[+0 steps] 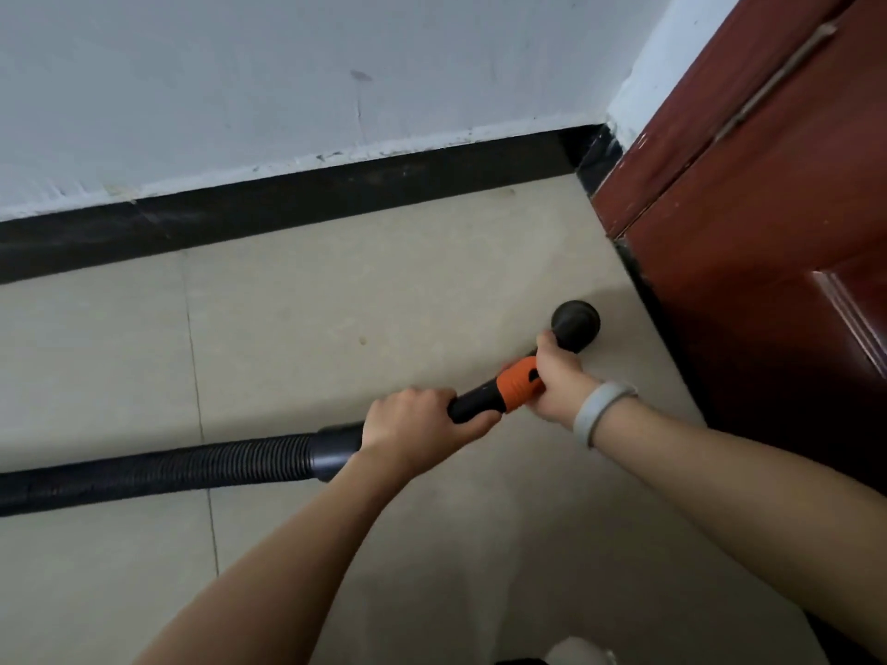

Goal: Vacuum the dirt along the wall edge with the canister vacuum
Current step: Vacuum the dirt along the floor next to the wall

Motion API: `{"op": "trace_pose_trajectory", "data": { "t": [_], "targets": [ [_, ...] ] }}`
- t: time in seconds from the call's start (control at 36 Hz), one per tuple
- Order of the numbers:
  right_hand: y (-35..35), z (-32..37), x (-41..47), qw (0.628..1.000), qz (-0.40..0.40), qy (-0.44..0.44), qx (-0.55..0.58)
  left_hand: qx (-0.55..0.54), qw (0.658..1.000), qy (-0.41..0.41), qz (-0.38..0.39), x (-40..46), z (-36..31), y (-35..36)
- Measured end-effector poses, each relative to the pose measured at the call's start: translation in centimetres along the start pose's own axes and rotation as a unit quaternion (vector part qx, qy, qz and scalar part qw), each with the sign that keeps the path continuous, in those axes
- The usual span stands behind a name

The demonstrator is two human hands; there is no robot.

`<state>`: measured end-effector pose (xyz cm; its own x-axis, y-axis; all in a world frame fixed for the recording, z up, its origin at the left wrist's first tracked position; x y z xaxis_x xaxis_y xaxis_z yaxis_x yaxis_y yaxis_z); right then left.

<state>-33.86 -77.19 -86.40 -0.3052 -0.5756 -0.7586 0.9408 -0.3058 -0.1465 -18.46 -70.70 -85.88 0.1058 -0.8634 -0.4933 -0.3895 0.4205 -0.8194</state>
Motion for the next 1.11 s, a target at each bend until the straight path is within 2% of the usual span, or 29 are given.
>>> {"op": "trace_pose_trajectory", "data": {
  "t": [0.11, 0.22, 0.33, 0.44, 0.58, 0.67, 0.83, 1.11],
  "targets": [
    [1.4, 3.9, 2.2, 0.998, 0.063, -0.008, -0.014, -0.037, 0.998, -0.031, -0.029, 1.9, -2.1, -1.1],
    [1.8, 4.7, 2.8, 0.997, 0.077, -0.003, -0.001, -0.053, 0.998, -0.034, -0.026, 2.9, -2.6, -1.7],
    [-0.3, 4.1, 3.5, 0.999, 0.030, -0.011, 0.006, -0.032, 0.999, -0.015, -0.007, 3.2, -3.6, -1.4],
    [-4.5, 2.5, 4.7, 0.998, -0.048, -0.031, -0.023, -0.017, 0.998, 0.038, 0.053, 3.1, -5.8, -0.2],
    [-7.0, 1.0, 4.7, 0.997, -0.052, -0.006, 0.052, 0.013, 0.996, 0.078, 0.051, 2.1, -6.9, 1.4],
    [-4.4, 2.9, 4.9, 0.999, -0.038, -0.032, -0.001, -0.006, 0.998, 0.040, 0.044, 3.0, -5.8, 0.3],
    [5.4, 6.3, 4.7, 0.997, 0.066, -0.034, -0.006, -0.039, 0.998, -0.039, -0.006, 5.2, -0.5, -3.9],
    [19.7, -0.6, -2.3, 0.972, 0.153, -0.067, -0.165, -0.119, 0.978, -0.167, -0.038, 0.0, 14.8, -4.8]
  ]
}}
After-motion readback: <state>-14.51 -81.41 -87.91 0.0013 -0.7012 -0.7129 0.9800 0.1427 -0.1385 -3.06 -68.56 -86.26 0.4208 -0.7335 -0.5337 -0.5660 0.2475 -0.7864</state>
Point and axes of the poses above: each hand's wrist, its own x-axis towards the middle knuckle, its own y-axis out of the palm, z = x × y, the point moved 4 cm from there along x, towards the middle knuckle, and after that the axes turned 9 degrees about -y, right-handed, at the moved point
